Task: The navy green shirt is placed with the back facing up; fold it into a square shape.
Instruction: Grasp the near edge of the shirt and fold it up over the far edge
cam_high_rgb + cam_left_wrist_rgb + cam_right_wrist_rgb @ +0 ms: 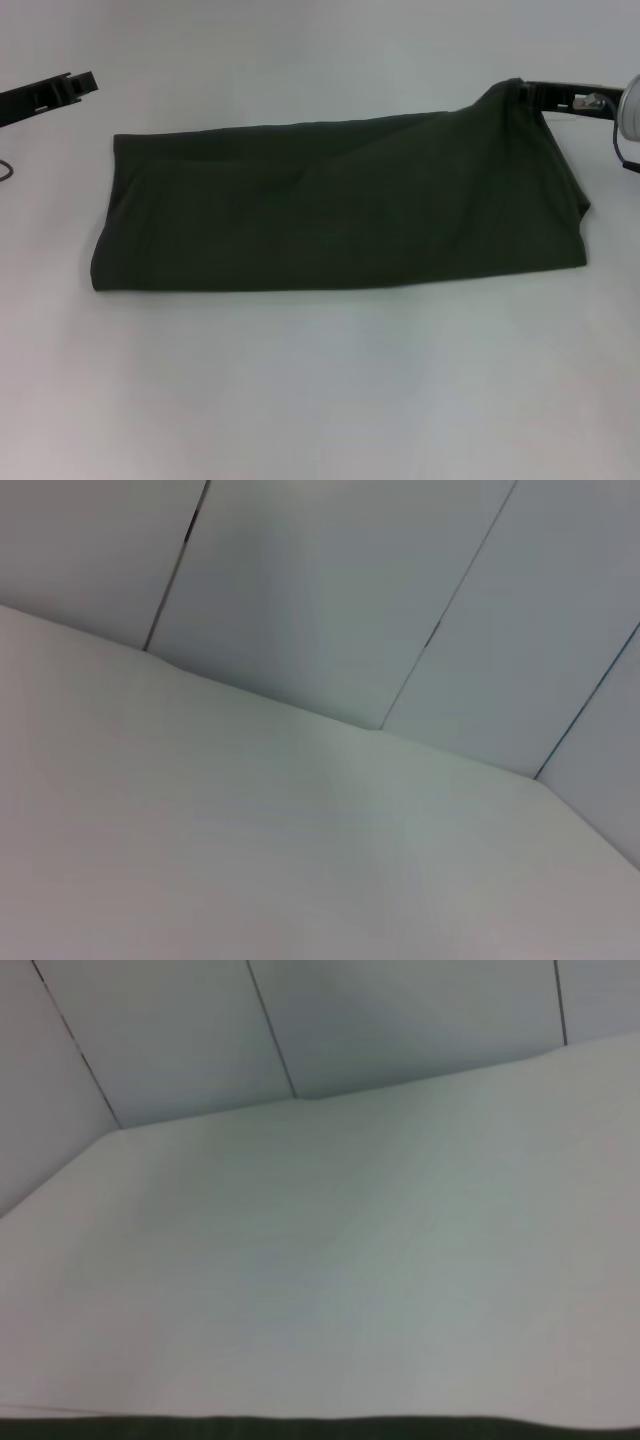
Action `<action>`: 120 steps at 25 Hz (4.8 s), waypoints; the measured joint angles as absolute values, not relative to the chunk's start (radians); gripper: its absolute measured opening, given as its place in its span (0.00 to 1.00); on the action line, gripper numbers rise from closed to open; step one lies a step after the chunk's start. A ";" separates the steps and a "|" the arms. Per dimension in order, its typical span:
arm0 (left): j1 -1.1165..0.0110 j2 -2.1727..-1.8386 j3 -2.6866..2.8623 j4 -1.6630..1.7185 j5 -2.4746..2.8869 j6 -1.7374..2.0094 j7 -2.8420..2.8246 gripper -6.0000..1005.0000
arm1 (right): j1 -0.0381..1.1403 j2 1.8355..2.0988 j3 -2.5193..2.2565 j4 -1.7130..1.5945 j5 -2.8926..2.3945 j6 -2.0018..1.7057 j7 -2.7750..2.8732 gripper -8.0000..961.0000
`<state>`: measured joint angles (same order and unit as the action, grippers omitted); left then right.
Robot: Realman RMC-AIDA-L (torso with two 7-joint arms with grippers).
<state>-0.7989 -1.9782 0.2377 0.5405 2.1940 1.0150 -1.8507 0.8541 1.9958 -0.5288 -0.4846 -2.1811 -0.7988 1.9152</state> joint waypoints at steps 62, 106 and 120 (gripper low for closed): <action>-0.839 -2.092 0.575 0.309 2.191 0.439 -1.813 0.50 | 0.787 2.011 -0.598 -0.479 -2.181 -0.806 1.943 0.06; -0.735 -2.135 0.573 0.474 1.972 0.498 -1.764 0.06 | 0.820 2.038 -0.609 -0.544 -2.056 -0.719 1.867 0.07; -0.706 -2.143 0.568 0.487 1.937 0.567 -1.764 0.07 | 0.873 2.060 -0.752 -0.423 -2.060 -0.421 1.864 0.11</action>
<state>-0.7065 -2.1433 0.5676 0.4869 1.9374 0.5668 -1.7640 0.8729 2.0598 -0.7517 -0.4232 -2.0598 -0.4214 1.8638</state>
